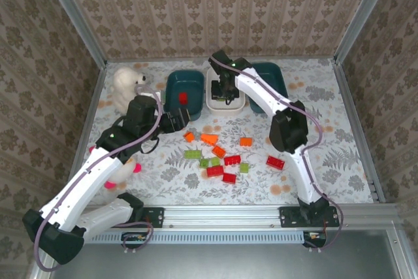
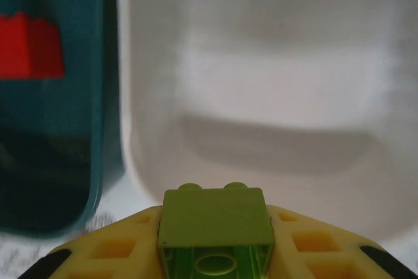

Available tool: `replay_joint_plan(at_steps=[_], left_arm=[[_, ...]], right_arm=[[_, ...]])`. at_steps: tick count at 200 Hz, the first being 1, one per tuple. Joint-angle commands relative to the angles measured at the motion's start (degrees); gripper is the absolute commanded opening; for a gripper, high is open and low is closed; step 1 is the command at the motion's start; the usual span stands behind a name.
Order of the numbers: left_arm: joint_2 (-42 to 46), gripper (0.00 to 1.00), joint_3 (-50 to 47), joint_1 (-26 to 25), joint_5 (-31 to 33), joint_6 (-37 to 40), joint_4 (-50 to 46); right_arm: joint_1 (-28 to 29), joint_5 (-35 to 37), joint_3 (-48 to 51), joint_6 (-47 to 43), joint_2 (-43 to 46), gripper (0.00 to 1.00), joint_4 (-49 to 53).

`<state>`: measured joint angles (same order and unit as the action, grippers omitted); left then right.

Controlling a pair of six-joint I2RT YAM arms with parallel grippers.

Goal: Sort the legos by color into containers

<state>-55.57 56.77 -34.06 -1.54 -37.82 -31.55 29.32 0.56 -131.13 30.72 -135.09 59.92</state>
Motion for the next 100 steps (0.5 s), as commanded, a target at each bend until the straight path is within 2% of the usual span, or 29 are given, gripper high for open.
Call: replay_joint_plan(at_steps=[1, 23, 57, 100], left_arm=[[1.9, 0.82, 1.2, 0.4, 1.9, -1.0, -2.3], [3.0, 0.82, 0.2, 0.5, 2.0, -1.7, -2.9], [5.1, 0.82, -1.9, 0.4, 2.2, -3.0, -3.7], [5.8, 0.82, -2.8, 0.4, 2.4, -3.6, -4.0]], right_arm=[[-2.6, -2.7, -5.5, -0.9, -6.0, 0.37, 2.4], [-4.1, -5.1, -7.7, -0.4, -9.7, 0.39, 0.6], [-5.0, -6.3, -15.0, -0.7, -15.3, 0.42, 3.4], [-5.5, -6.7, -15.6, -0.5, -16.5, 0.57, 4.9]])
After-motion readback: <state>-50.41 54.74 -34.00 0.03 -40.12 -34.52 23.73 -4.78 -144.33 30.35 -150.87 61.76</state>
